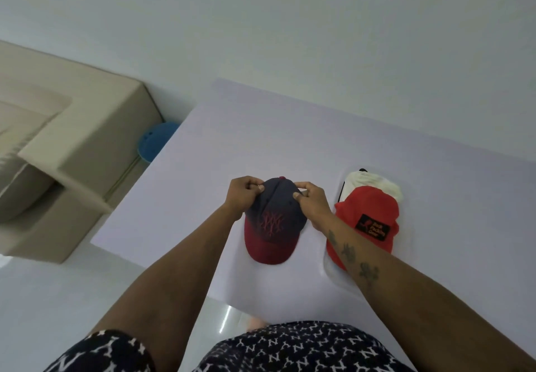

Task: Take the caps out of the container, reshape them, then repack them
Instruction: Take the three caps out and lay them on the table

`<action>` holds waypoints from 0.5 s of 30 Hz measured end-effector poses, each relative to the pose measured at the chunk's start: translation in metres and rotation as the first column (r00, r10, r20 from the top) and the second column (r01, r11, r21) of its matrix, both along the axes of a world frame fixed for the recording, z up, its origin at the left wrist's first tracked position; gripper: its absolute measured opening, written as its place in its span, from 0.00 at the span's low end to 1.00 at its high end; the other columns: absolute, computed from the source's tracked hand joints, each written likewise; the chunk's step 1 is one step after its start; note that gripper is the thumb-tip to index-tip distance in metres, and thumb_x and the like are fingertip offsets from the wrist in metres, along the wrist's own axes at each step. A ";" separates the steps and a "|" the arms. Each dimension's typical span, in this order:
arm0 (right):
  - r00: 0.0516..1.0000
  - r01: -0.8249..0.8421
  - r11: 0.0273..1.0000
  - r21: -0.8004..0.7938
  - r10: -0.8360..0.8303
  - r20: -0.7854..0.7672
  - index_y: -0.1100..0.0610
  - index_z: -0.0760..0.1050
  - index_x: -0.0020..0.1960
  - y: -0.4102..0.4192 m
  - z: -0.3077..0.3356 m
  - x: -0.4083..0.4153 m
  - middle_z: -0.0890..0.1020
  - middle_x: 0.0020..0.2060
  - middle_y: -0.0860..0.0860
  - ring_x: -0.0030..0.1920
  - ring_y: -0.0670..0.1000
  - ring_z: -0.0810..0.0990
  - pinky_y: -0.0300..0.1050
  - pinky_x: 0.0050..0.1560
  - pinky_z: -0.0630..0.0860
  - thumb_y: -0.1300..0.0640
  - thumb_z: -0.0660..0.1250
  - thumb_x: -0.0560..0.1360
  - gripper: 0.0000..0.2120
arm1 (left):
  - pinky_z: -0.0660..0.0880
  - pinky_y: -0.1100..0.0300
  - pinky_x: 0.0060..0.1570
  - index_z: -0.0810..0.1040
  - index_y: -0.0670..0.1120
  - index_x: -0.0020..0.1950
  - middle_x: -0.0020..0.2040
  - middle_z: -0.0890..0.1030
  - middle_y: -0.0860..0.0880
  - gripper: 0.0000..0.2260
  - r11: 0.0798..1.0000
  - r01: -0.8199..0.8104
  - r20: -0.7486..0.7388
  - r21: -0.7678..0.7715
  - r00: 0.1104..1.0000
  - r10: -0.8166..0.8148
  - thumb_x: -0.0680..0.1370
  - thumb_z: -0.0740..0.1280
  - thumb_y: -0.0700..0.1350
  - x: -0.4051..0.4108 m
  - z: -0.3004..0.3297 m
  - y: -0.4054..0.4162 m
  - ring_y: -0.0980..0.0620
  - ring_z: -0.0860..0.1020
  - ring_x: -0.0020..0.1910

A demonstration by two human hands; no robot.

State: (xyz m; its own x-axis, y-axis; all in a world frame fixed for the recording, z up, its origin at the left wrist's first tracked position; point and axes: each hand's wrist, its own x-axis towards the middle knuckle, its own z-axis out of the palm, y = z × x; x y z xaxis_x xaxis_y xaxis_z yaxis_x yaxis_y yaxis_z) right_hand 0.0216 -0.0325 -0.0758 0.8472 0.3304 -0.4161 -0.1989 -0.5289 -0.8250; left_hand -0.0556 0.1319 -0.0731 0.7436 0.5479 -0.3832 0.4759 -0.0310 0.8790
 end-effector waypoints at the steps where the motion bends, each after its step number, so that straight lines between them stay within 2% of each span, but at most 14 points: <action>1: 1.000 0.009 1.000 -0.013 -0.009 -0.006 0.55 0.77 0.59 0.001 -0.003 0.001 0.81 0.49 0.55 0.54 0.56 0.80 0.54 0.58 0.77 0.63 0.65 0.76 0.12 | 0.74 0.64 0.41 0.81 0.41 0.44 0.40 0.80 0.48 0.06 1.000 0.011 -0.008 0.011 1.000 -0.011 0.76 0.65 0.35 0.002 -0.002 0.001 0.54 0.76 0.39; 6: 0.997 0.053 0.998 -0.034 -0.054 -0.049 0.57 0.76 0.61 0.005 -0.016 0.004 0.80 0.57 0.57 0.57 0.56 0.78 0.53 0.61 0.76 0.62 0.64 0.77 0.13 | 0.74 0.65 0.41 0.81 0.40 0.46 0.43 0.80 0.47 0.07 0.999 0.015 -0.032 0.031 0.999 -0.014 0.76 0.63 0.33 0.010 -0.015 0.007 0.53 0.76 0.41; 8: 0.997 0.055 0.998 -0.039 -0.056 -0.049 0.58 0.75 0.61 0.006 -0.018 0.004 0.79 0.58 0.56 0.58 0.55 0.78 0.53 0.62 0.75 0.62 0.63 0.77 0.13 | 0.75 0.64 0.44 0.81 0.39 0.48 0.44 0.81 0.46 0.07 1.000 0.003 -0.043 0.018 0.999 -0.002 0.76 0.64 0.34 0.010 -0.021 0.009 0.52 0.77 0.43; 15: 0.999 0.001 0.995 -0.103 -0.005 -0.033 0.58 0.74 0.65 0.003 -0.020 0.004 0.78 0.61 0.54 0.61 0.55 0.76 0.50 0.64 0.73 0.59 0.60 0.78 0.16 | 0.72 0.68 0.41 0.81 0.38 0.50 0.46 0.80 0.48 0.06 0.999 -0.011 -0.050 0.035 0.999 0.012 0.77 0.65 0.35 0.007 -0.028 0.012 0.53 0.77 0.45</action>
